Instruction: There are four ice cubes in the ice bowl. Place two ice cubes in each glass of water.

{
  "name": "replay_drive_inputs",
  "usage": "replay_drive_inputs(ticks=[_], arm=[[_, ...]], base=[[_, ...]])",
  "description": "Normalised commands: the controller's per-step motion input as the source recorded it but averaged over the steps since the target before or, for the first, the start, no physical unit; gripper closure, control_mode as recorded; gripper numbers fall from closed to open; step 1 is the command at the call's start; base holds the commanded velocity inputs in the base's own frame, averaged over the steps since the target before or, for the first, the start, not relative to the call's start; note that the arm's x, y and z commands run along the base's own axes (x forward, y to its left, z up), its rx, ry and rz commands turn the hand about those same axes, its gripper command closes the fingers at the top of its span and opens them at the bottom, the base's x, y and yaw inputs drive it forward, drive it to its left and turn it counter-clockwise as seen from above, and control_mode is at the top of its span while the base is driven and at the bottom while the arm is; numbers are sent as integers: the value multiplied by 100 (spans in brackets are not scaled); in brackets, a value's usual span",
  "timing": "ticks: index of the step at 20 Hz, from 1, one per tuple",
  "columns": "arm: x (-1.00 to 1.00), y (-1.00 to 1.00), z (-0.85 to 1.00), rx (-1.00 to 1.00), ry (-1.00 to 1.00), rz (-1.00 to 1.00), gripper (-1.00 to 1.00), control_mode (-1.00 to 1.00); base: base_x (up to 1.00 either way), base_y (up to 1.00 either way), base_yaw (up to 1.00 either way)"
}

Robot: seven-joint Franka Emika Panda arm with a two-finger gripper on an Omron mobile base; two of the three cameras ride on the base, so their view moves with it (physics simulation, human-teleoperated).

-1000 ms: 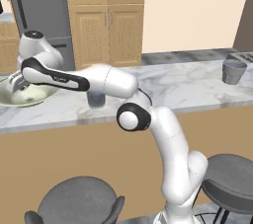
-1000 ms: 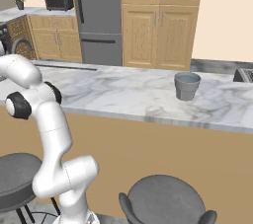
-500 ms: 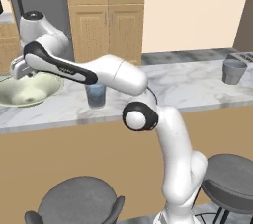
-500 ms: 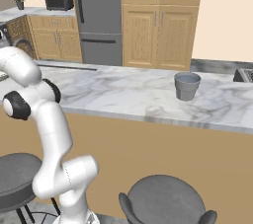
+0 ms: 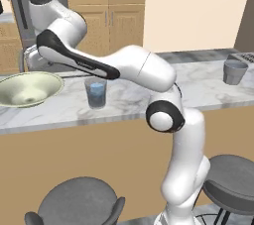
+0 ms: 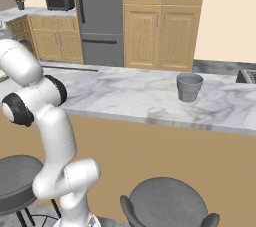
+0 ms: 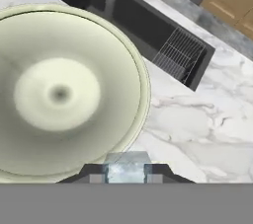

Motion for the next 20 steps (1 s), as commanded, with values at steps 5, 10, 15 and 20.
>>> replay_drive_inputs(ticks=[5, 10, 15, 20], arm=[[-48, -100, 0, 7, -23, -12, 100, -100], [-37, -100, 7, 11, -16, -17, 100, -100], [-31, -100, 24, 14, -9, -18, 100, -100], [-3, -100, 38, 13, -10, -22, 100, -100]], base=[[0, 0, 0], [0, 0, 0], [0, 0, 0], [0, 0, 0]])
